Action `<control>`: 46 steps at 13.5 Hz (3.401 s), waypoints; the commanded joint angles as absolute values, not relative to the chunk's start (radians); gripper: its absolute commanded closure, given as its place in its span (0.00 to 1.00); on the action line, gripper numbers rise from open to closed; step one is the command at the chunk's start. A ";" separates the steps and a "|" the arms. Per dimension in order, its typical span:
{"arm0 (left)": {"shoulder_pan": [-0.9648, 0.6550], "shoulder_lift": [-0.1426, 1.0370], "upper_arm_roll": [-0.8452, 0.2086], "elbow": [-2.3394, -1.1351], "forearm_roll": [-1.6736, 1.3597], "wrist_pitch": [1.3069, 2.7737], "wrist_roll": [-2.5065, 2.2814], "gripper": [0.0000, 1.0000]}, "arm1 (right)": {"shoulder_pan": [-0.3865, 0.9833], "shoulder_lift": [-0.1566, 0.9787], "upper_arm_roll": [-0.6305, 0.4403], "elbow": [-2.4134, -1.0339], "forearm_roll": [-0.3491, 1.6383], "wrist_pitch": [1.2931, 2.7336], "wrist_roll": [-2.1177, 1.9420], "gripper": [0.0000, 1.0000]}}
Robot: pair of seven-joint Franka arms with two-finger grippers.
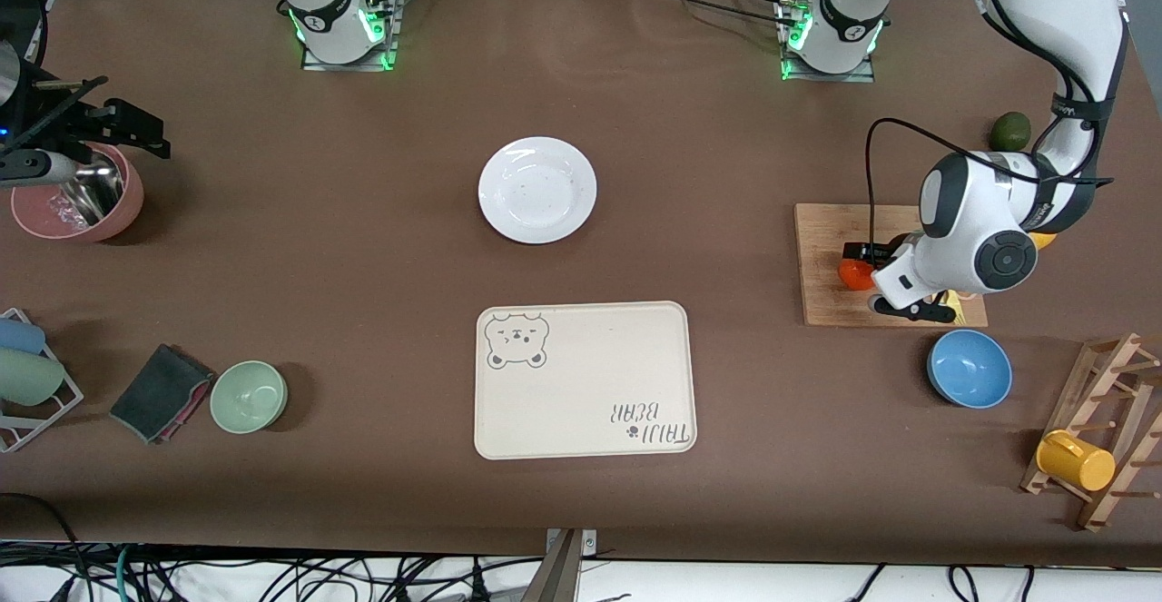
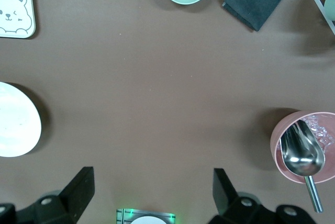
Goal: Place orange and plate with both arms
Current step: 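Reach the left gripper down to the orange on the cutting board, then close the left gripper on the orange and lift it, then carry the orange with the left gripper and lower it onto the plate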
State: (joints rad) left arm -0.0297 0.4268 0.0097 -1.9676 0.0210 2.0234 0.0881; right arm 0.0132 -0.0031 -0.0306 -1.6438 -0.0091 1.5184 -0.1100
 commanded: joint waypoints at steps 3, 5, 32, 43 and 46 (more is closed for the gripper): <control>-0.018 0.466 0.008 -1.976 -0.017 2.075 0.094 0.00 | 0.015 -0.005 -0.037 -1.635 0.006 1.503 -0.114 0.00; -0.012 0.483 0.008 -1.974 -0.017 2.092 0.094 0.00 | 0.015 -0.003 -0.037 -1.635 0.006 1.503 -0.114 0.00; -0.475 0.515 -0.356 -1.916 -0.385 2.397 -0.899 1.00 | 0.014 -0.003 -0.040 -1.637 0.009 1.502 -0.114 0.00; -0.727 0.736 -0.290 -1.709 -0.374 2.601 -1.302 1.00 | 0.012 -0.003 -0.044 -1.640 0.009 1.502 -0.114 0.00; -0.759 0.747 -0.250 -1.709 -0.374 2.612 -1.301 0.46 | 0.012 -0.003 -0.044 -1.640 0.011 1.488 -0.129 0.00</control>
